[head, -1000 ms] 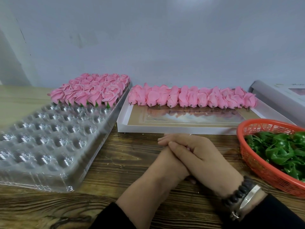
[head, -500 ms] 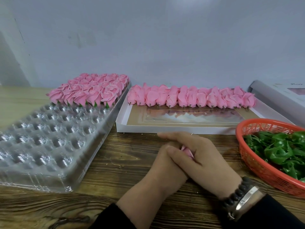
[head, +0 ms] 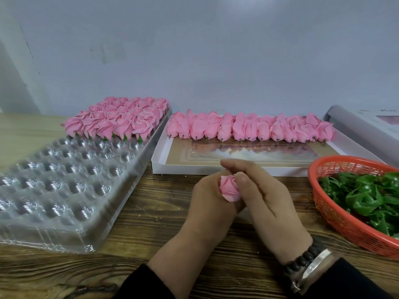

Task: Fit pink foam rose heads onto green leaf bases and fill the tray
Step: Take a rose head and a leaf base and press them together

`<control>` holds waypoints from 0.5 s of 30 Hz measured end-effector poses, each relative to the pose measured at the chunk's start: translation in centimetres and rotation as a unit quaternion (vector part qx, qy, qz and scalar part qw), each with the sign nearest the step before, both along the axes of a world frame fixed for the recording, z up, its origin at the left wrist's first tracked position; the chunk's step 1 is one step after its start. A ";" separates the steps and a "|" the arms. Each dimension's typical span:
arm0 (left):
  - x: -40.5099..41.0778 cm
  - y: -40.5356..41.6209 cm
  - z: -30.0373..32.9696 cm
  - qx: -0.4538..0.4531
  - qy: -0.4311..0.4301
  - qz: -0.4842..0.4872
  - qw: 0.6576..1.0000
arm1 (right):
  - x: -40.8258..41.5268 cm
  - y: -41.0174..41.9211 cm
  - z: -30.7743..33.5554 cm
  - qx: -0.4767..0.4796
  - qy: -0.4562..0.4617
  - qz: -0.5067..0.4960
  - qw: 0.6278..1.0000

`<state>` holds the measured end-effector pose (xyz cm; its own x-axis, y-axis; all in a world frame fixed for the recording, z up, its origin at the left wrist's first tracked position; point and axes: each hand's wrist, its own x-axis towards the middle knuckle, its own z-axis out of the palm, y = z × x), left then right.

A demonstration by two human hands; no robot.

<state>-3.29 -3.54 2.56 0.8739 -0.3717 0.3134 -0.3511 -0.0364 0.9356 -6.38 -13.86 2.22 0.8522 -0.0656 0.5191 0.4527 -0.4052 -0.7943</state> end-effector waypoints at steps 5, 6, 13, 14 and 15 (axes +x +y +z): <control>-0.2 -1.0 -0.8 -0.042 0.091 -0.064 0.993 | 0.0 0.7 0.0 -0.024 -0.001 -0.004 1.000; -0.2 -1.1 -0.7 -0.056 0.099 -0.061 0.992 | 0.0 0.7 0.0 -0.035 -0.002 -0.006 0.999; -1.1 -0.6 -0.3 0.002 0.004 0.009 1.000 | 0.1 0.3 0.4 -0.131 0.011 0.005 0.991; -1.1 -0.5 -0.2 0.003 0.015 0.006 1.000 | 0.0 0.2 0.5 -0.136 0.015 0.008 0.991; -1.1 -0.5 -0.1 -0.005 0.038 -0.008 0.999 | 0.0 0.2 0.6 -0.141 0.020 0.012 0.990</control>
<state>-4.40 -4.00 2.47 0.8894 -0.3832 0.2494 -0.2787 -0.0219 0.9601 -6.41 -13.70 2.81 0.8716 0.0975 0.4803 0.4355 -0.6036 -0.6678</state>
